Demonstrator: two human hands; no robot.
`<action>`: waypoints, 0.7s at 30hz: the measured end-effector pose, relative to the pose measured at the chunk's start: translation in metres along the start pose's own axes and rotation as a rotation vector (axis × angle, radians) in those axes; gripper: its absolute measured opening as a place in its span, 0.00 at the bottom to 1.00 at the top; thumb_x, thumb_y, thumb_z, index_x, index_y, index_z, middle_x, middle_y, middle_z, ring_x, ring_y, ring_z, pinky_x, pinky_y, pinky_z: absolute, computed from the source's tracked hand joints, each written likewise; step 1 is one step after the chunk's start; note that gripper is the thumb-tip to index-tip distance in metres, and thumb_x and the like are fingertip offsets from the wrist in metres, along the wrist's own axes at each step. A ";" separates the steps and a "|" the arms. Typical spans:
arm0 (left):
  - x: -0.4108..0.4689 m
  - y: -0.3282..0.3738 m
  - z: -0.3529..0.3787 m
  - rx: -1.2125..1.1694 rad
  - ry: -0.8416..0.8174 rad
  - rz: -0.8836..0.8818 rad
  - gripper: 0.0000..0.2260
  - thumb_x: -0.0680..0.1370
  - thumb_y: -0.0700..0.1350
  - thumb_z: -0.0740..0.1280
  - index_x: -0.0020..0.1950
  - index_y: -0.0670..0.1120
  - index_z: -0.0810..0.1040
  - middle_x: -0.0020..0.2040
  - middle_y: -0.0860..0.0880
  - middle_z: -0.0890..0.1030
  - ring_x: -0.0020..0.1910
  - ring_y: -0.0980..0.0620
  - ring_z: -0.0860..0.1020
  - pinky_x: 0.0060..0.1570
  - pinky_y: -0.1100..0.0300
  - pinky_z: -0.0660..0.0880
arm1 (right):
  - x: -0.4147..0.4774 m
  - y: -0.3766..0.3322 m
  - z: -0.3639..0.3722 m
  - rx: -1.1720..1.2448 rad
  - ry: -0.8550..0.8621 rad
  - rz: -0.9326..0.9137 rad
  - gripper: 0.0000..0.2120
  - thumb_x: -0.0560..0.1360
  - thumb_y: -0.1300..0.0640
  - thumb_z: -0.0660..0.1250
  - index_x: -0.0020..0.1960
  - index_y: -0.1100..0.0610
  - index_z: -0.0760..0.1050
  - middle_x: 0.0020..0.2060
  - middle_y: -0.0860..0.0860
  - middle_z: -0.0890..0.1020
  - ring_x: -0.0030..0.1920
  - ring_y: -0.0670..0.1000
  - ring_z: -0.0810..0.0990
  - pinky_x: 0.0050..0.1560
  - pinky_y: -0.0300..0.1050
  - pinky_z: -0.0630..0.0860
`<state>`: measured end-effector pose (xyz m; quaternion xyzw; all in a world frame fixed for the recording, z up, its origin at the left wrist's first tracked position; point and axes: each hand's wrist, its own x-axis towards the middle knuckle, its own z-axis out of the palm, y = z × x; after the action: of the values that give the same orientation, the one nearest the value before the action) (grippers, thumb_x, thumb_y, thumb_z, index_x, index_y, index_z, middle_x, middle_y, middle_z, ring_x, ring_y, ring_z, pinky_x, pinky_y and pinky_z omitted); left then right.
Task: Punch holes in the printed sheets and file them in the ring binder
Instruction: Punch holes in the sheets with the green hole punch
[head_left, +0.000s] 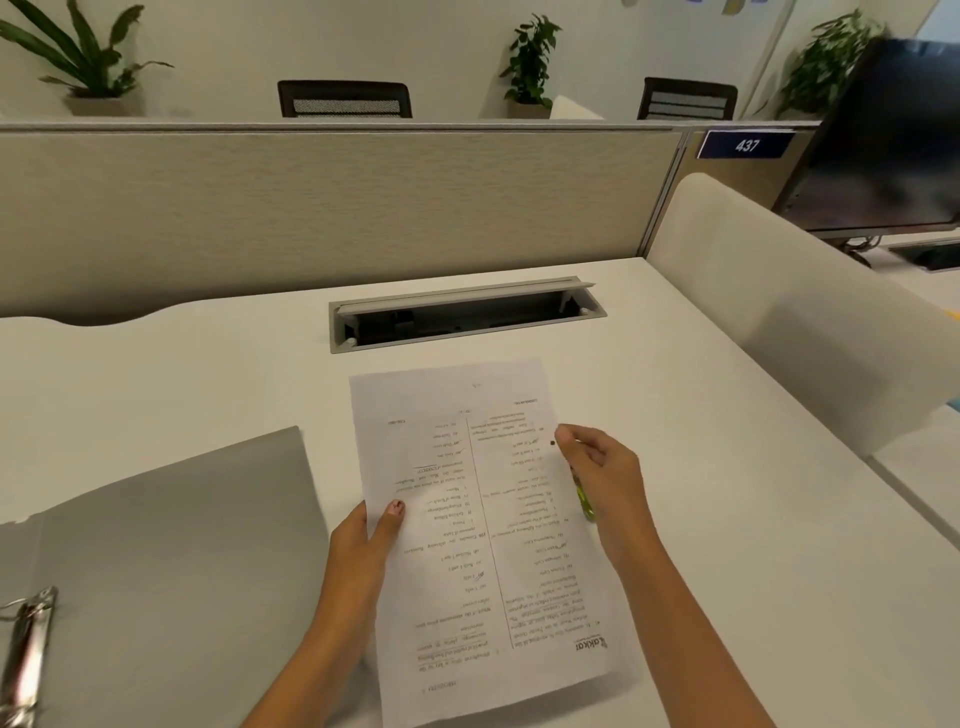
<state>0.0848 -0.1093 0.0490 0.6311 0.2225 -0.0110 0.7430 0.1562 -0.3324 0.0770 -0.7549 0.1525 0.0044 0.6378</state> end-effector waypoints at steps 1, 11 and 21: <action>-0.001 0.001 0.000 0.009 -0.004 0.014 0.07 0.79 0.48 0.63 0.56 0.54 0.78 0.52 0.51 0.85 0.49 0.48 0.84 0.51 0.45 0.79 | 0.000 -0.003 0.000 0.025 -0.024 0.007 0.11 0.73 0.45 0.70 0.52 0.50 0.80 0.45 0.46 0.86 0.49 0.49 0.84 0.46 0.46 0.81; -0.008 0.013 -0.002 -0.055 0.073 0.094 0.06 0.78 0.47 0.64 0.54 0.53 0.79 0.49 0.52 0.85 0.46 0.49 0.84 0.47 0.48 0.80 | -0.009 0.000 -0.003 0.069 -0.148 0.009 0.13 0.72 0.50 0.73 0.48 0.59 0.81 0.48 0.54 0.84 0.41 0.49 0.84 0.38 0.37 0.79; -0.009 0.021 -0.012 -0.120 0.145 0.113 0.09 0.79 0.47 0.64 0.57 0.50 0.78 0.50 0.50 0.85 0.46 0.46 0.84 0.44 0.48 0.80 | -0.026 0.021 -0.006 0.035 -0.163 0.082 0.05 0.73 0.56 0.72 0.45 0.58 0.82 0.42 0.52 0.86 0.48 0.55 0.85 0.52 0.49 0.81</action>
<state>0.0794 -0.0964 0.0702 0.5962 0.2402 0.0898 0.7608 0.1255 -0.3351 0.0630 -0.7339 0.1310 0.0890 0.6606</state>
